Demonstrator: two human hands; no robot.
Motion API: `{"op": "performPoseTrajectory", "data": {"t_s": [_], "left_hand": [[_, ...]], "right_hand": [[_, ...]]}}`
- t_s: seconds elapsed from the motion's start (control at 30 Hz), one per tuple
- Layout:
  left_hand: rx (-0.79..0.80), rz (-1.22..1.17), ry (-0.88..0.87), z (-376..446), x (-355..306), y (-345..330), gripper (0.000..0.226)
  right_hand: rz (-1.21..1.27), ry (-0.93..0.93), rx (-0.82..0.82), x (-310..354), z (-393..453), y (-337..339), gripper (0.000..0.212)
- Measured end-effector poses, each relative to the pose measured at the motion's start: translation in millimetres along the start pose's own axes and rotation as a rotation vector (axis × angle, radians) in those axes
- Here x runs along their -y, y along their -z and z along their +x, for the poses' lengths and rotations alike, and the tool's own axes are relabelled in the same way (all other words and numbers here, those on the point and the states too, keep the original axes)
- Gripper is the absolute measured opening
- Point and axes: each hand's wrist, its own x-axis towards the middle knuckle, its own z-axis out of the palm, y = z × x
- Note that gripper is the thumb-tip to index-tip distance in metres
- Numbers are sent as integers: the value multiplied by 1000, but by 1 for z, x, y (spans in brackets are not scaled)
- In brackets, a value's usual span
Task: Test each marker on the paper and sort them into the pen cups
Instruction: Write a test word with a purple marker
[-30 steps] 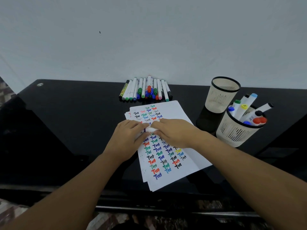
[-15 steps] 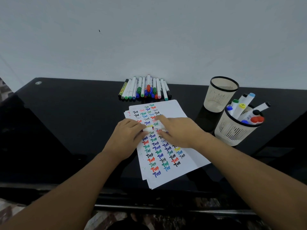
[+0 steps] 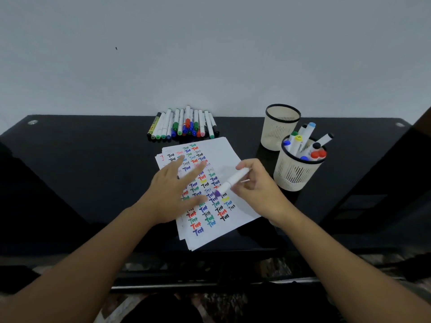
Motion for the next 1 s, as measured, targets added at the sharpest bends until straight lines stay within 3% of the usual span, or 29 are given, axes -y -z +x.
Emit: {"op": "performPoseTrajectory", "data": {"t_s": [0.13,0.27,0.43,0.7,1.0], "left_hand": [[55,39,-17,-13,-23,-17,86],[3,54,34,-15,-23,-31,85],[22,55,76,-14,-23,-31,88],[29,44,95,-13,-25,-29,93],[36,30,101,-11,-23,-29,93]], "right_hand": [[79,16,-84,-4,-22,-7,5],[93,-2,-110,-9,-43,-9,43],[89,7,-156,-22,-51,-5,10],[-72,-60,-149,-22,-54,-8,12],[-51,40,-73,-21,-53,-5,4]]}}
